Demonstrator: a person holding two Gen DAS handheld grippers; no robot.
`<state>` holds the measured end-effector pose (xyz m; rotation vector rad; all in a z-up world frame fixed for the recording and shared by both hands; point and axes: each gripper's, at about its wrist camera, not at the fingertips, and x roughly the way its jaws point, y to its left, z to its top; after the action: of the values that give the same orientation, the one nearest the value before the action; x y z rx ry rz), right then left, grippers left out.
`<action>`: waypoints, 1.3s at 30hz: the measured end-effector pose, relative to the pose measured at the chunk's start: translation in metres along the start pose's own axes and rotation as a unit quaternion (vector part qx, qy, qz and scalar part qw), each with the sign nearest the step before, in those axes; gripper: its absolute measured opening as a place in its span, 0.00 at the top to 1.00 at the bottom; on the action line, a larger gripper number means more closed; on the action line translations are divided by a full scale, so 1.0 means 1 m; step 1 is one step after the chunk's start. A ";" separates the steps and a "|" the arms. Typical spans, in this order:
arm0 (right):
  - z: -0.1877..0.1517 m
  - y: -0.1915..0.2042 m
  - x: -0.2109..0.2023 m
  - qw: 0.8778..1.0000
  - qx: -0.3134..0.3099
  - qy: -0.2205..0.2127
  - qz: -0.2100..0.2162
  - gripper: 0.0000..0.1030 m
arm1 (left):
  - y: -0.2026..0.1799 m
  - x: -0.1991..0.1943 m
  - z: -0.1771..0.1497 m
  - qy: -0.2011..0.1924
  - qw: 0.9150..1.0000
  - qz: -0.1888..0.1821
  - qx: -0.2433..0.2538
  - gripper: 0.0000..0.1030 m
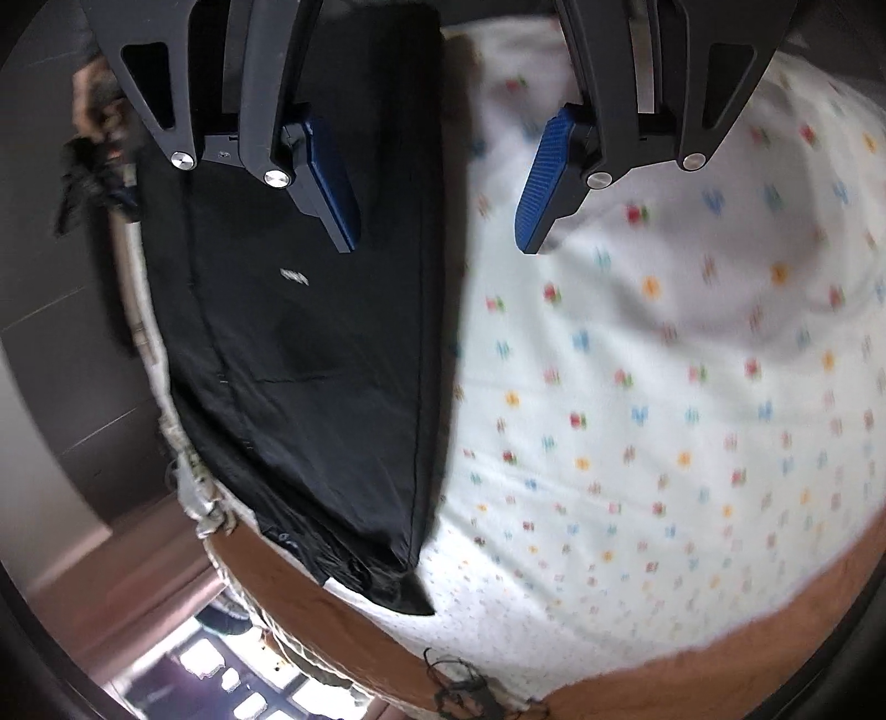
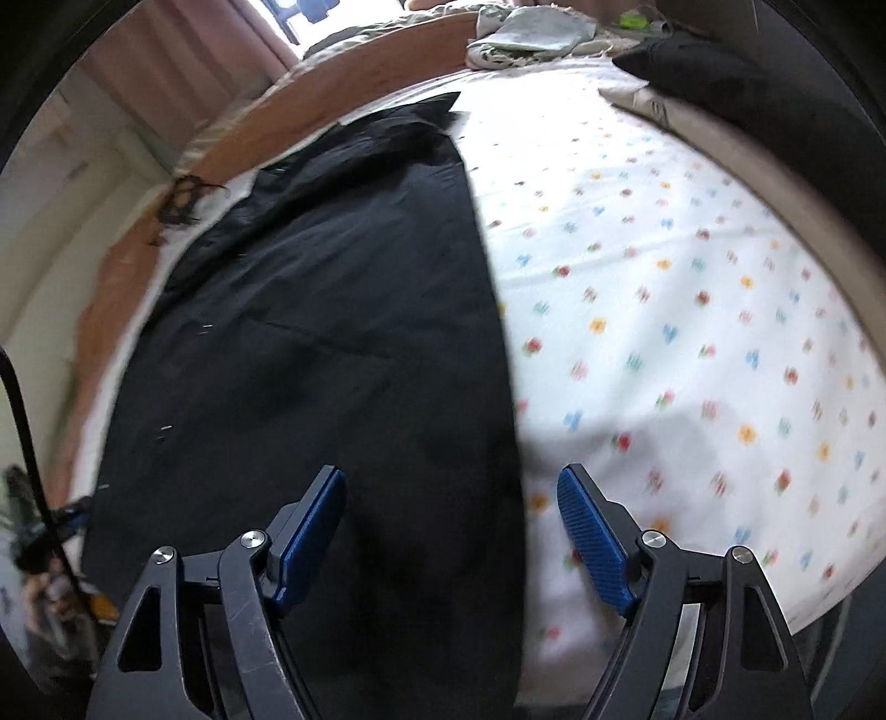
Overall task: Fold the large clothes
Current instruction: 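Grasp the shirt hem with the left tool while the right tool grasps beside it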
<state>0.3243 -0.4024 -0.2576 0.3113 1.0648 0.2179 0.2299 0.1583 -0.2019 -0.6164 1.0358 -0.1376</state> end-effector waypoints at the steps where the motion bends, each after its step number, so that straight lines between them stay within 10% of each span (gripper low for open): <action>1: -0.003 -0.002 -0.002 1.000 0.006 0.001 0.011 0.23 | 0.002 -0.002 -0.004 0.005 1.000 -0.014 -0.008 0.42; 20: -0.069 -0.013 -0.017 0.980 0.092 0.020 0.177 0.34 | 0.005 -0.005 -0.042 0.035 0.986 -0.141 -0.079 0.44; 39: -0.055 -0.001 0.002 0.973 0.151 -0.061 0.161 0.45 | -0.021 0.013 -0.040 -0.017 0.997 -0.067 -0.027 0.51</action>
<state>0.2768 -0.3950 -0.2848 0.7658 0.9204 0.3237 0.2069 0.1194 -0.2151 -0.7359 0.9685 -0.2175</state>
